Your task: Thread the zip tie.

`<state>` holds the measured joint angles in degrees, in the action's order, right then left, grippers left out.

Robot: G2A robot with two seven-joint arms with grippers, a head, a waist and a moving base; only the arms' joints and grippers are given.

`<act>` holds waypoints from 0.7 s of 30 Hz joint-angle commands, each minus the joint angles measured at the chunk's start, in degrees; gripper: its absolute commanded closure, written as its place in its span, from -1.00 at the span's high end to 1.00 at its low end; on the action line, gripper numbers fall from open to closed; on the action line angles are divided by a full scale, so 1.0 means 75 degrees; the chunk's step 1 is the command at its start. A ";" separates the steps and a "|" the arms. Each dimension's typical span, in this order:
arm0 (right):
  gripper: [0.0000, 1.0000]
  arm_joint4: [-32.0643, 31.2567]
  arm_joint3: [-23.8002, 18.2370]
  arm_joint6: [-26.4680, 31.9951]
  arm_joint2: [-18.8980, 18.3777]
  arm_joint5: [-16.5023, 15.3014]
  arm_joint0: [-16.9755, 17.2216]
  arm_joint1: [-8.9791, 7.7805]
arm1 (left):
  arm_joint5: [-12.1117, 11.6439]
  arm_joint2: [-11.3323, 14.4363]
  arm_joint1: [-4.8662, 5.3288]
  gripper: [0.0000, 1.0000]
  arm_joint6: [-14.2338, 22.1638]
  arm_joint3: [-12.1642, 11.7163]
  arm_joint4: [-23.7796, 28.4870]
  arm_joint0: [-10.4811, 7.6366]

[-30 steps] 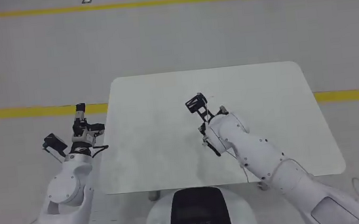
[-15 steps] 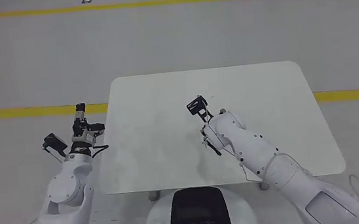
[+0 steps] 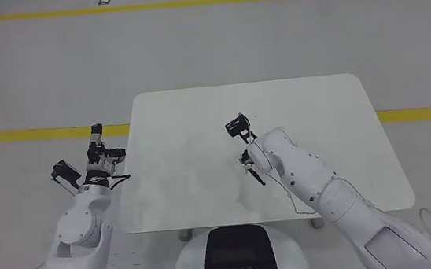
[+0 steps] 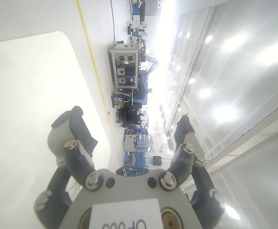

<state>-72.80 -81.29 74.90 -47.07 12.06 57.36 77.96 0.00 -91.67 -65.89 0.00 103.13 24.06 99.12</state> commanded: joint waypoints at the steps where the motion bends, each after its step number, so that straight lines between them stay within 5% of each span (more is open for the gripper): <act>1: 1.00 0.0131 0.0010 0.0219 -0.0031 -0.0074 -0.0062 0.0022 | 0.0000 0.0000 0.0000 1.00 0.0000 0.0000 0.0000 0.0000; 8: 1.00 0.0468 0.0448 0.0633 0.0025 -0.0291 -0.0408 0.0128 | 0.0000 0.0000 0.0000 1.00 0.0000 0.0000 0.0000 0.0000; 21: 1.00 0.0681 0.0635 0.0229 -0.0101 -0.0082 -0.0298 0.0157 | 0.0000 0.0000 0.0000 1.00 0.0000 0.0000 0.0000 0.0000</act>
<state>-68.32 -76.92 77.01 -47.64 10.64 55.16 79.00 0.00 -91.67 -65.89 0.00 103.13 24.06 99.12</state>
